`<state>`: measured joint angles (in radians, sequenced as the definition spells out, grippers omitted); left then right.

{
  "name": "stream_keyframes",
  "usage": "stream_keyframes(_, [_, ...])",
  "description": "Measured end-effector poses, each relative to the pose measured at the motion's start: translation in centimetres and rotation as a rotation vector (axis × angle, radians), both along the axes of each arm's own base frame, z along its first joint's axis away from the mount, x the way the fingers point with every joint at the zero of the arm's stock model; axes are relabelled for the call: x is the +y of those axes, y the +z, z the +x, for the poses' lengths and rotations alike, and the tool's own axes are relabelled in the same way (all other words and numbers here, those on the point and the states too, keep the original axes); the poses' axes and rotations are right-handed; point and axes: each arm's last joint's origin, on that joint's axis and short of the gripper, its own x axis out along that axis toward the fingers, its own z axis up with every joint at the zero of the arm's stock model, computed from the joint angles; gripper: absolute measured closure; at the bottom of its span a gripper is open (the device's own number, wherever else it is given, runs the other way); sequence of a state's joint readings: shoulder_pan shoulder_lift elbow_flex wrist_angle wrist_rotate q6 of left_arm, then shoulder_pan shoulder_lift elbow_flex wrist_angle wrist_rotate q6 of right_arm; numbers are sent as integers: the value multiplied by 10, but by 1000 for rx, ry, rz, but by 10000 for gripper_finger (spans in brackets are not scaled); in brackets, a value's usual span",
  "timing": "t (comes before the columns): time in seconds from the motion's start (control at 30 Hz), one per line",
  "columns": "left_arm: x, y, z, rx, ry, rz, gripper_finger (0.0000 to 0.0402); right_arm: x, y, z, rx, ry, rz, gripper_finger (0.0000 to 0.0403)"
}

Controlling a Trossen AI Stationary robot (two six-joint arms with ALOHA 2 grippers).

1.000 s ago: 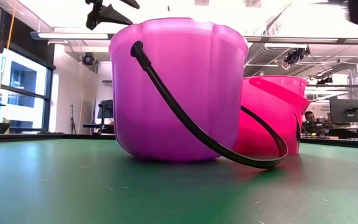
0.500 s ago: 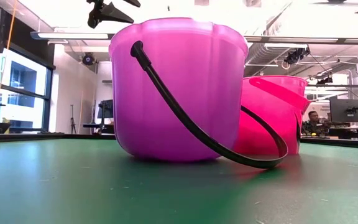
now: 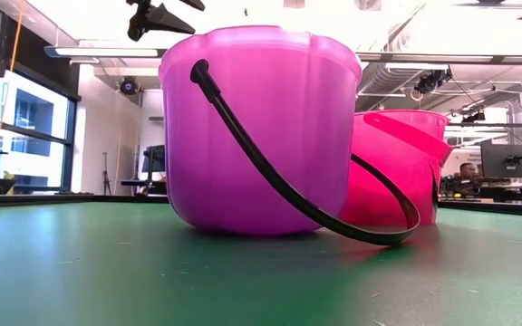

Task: Sort candy by brand, put in halloween buckets
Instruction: Put the brown chocolate bar into the purple bucket

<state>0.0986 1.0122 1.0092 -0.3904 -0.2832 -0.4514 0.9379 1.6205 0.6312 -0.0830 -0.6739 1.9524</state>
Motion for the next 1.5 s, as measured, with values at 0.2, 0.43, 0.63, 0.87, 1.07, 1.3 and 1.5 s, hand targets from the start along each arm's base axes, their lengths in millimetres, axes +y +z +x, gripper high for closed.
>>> stream_keyframes(0.2, [0,0,0,0,1,0,181,3,-5,2,-2,69,-31,148])
stream_keyframes(0.43, [0,0,0,-2,4,-7,181,5,-15,3,51,71,-49,182])
stream_keyframes(0.63, [0,0,0,-1,4,-8,181,3,-21,2,107,52,-87,232])
stream_keyframes(0.87, [0,0,0,6,13,15,181,9,-14,9,58,99,-61,379])
stream_keyframes(1.07, [2,15,-10,-79,3,94,181,16,19,44,-139,175,-54,384])
stream_keyframes(1.3, [12,28,-26,-158,48,128,181,-25,114,102,-493,337,-224,395])
stream_keyframes(1.5, [12,23,-27,-113,-26,94,181,-81,198,155,-925,345,-552,398])
